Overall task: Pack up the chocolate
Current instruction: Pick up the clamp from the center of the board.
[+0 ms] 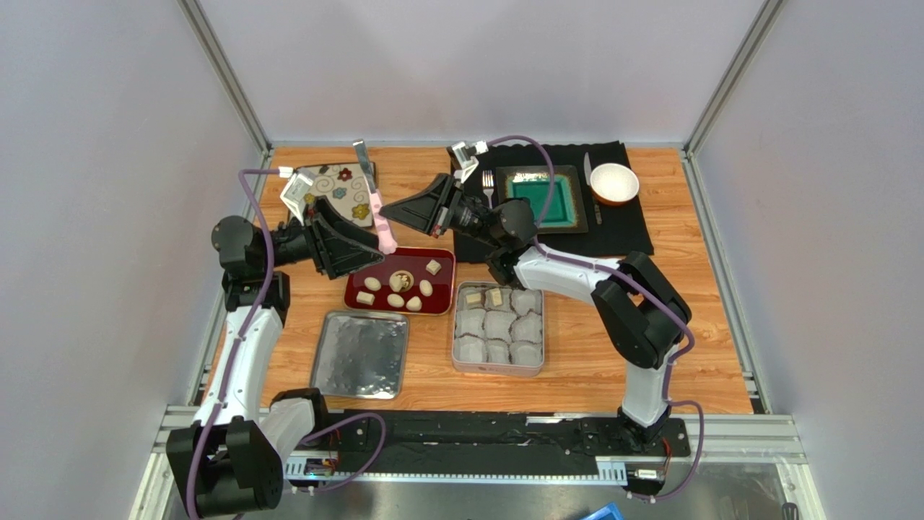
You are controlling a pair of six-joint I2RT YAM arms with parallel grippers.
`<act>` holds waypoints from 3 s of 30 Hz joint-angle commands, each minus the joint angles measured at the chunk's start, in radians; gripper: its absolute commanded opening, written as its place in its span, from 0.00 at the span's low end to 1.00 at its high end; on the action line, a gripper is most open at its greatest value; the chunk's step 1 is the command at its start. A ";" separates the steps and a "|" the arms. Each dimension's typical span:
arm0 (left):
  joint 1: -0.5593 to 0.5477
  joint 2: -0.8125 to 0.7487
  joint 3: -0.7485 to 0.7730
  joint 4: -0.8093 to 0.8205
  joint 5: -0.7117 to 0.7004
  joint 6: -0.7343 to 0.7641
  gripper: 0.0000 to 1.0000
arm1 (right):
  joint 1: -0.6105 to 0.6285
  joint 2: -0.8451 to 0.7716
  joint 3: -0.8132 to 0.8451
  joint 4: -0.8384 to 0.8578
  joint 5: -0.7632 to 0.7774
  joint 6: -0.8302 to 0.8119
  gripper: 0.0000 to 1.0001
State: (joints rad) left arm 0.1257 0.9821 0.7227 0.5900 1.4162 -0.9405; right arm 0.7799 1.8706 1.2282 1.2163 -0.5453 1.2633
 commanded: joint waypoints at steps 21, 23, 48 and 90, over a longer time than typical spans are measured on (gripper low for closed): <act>-0.003 -0.003 -0.020 -0.019 -0.013 0.081 0.33 | 0.061 0.044 0.057 0.058 0.011 -0.025 0.00; -0.003 -0.003 -0.023 -0.019 -0.020 0.085 0.34 | 0.064 0.039 0.042 0.071 0.021 -0.024 0.00; -0.092 0.102 0.347 -1.628 -0.411 1.574 0.00 | -0.067 -0.376 0.225 -1.545 -0.233 -1.187 0.36; -0.321 -0.086 0.224 -2.078 -0.545 2.283 0.00 | 0.410 -0.479 0.045 -1.474 0.260 -1.581 0.90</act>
State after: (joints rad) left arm -0.1905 0.8925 0.8841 -1.3449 0.7990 1.3388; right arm 1.1774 1.4158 1.2892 -0.3676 -0.3096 -0.3622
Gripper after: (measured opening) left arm 0.031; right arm 0.909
